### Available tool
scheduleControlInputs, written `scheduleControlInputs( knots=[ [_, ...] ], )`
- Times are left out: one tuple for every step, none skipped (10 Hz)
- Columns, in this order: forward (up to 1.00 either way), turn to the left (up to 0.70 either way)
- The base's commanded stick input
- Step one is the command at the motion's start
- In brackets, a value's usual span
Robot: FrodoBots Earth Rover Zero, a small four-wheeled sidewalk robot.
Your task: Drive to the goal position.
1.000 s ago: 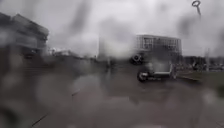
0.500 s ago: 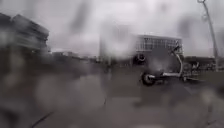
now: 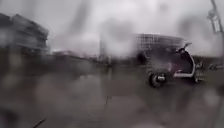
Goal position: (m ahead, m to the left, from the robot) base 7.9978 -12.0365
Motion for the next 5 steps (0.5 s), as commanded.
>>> scheduleControlInputs(
  knots=[
    [1.00, 0.00],
    [1.00, 0.00],
    [1.00, 0.00],
    [1.00, 0.00],
    [0.94, 0.00]
  ],
)
